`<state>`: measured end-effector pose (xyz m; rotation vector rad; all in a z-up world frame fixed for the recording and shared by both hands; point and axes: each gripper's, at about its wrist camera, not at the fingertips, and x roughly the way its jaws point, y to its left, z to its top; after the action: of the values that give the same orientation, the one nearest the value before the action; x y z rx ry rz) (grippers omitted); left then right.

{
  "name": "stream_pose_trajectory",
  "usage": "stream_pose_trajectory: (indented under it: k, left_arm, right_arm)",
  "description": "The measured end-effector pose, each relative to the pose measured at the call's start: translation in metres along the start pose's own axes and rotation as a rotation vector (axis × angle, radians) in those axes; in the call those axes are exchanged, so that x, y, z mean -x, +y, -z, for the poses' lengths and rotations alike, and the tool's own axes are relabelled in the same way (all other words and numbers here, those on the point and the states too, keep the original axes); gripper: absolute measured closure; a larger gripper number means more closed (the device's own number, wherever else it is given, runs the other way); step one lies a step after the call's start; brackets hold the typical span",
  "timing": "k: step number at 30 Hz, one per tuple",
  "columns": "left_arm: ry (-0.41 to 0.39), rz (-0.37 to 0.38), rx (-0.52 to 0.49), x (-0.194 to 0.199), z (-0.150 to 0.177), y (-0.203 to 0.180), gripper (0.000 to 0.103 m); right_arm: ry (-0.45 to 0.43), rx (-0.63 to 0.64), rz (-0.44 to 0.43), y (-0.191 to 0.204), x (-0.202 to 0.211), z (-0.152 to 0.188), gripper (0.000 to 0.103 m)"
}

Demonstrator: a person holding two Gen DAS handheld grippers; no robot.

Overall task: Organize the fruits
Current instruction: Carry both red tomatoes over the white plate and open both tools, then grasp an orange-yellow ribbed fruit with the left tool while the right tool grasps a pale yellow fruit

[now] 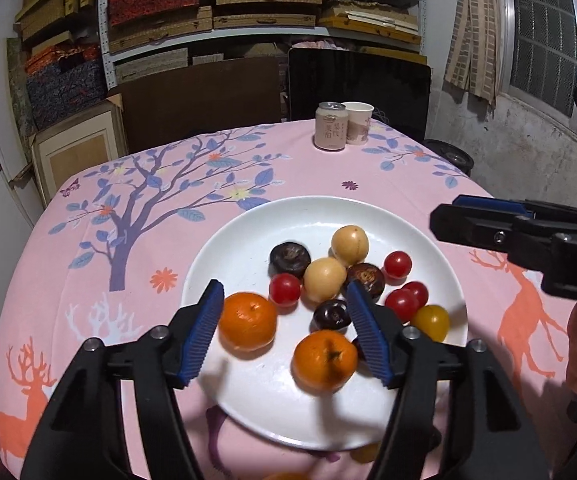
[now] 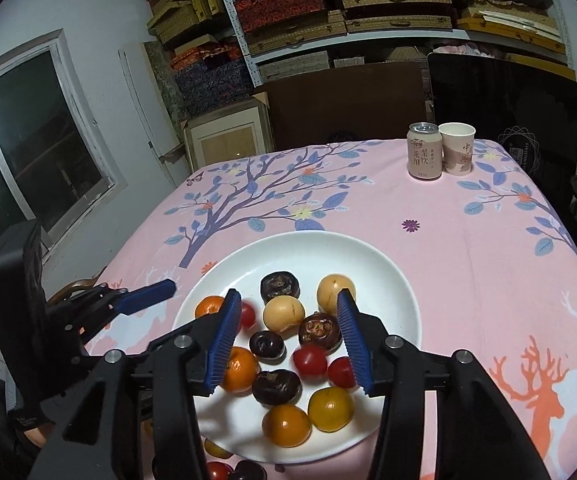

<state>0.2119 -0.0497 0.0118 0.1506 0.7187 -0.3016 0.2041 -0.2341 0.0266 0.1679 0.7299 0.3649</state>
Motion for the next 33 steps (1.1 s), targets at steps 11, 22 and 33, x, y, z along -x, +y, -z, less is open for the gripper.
stream_pose_trajectory:
  k: [11, 22, 33]
  left_arm:
    - [0.077, -0.012, -0.026, 0.044, 0.092, 0.002, 0.032]
    - [0.168, -0.023, 0.002, 0.029, 0.121, -0.002, 0.032]
    - [0.175, -0.014, 0.017, 0.025, 0.123, 0.001, 0.032]
  right_arm:
    - [-0.019, -0.069, 0.018, -0.002, 0.055, 0.099, 0.050]
    - [0.025, -0.078, 0.046, 0.009, 0.067, 0.143, 0.050]
    - [0.031, -0.049, 0.064, 0.018, 0.069, 0.148, 0.050]
